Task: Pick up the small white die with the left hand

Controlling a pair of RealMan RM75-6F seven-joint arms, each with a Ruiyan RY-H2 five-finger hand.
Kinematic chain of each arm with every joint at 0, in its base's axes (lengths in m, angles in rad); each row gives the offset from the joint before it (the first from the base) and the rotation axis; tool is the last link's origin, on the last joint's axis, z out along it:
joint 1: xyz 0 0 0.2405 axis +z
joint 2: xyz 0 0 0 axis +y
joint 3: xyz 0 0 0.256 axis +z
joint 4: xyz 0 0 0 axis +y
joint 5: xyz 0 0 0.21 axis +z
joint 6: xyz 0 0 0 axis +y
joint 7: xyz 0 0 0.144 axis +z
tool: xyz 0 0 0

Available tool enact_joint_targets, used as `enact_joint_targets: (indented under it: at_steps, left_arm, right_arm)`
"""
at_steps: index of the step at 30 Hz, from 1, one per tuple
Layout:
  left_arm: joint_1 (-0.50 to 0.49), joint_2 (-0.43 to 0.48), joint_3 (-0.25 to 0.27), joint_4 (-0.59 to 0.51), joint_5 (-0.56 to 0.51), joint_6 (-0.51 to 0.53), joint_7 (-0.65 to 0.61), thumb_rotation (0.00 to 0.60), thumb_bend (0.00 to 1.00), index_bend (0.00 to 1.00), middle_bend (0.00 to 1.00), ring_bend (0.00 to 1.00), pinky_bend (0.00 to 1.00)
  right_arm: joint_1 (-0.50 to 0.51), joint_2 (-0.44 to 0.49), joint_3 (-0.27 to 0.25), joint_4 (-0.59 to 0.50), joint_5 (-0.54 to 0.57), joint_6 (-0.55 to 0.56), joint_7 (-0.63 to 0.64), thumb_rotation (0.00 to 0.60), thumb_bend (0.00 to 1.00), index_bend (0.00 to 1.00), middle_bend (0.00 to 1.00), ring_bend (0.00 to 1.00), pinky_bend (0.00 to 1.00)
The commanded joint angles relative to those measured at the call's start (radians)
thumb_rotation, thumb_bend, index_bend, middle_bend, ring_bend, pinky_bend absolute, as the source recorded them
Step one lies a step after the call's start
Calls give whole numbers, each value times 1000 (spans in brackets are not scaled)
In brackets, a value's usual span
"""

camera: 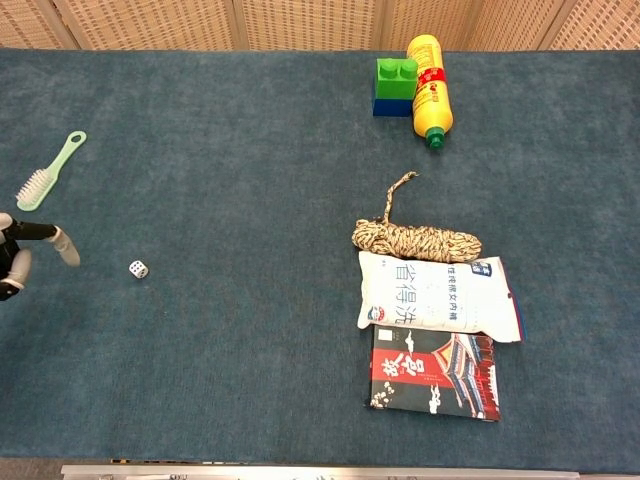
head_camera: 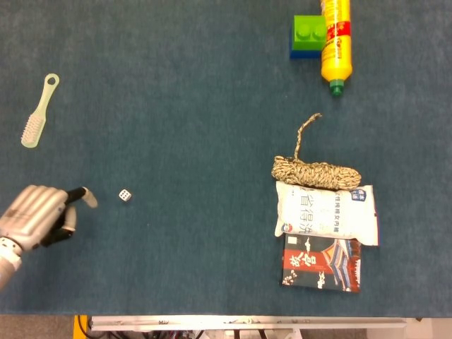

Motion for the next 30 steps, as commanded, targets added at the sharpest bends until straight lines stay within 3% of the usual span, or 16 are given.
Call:
enact_joint_targets:
  at_steps: [1, 11, 30]
  left_arm:
    - [-25, -12, 0, -11, -31, -39, 35, 600, 858, 341, 1000, 1000, 1000]
    - [-54, -40, 1, -39, -107, -104, 131, 600, 901, 291, 1000, 1000, 1000]
    - [-63, -106, 3, -6, -145, -110, 149, 600, 906, 265, 1000, 1000, 1000]
  right_arm:
    - [0, 1, 0, -1, 2, -3, 0, 600, 137, 441, 213, 185, 275]
    - [6, 7, -1, -4, 9, -23, 9, 600, 136, 441, 213, 185, 275]
    - [8, 6, -3, -3, 10, -30, 11, 600, 137, 441, 213, 186, 275]
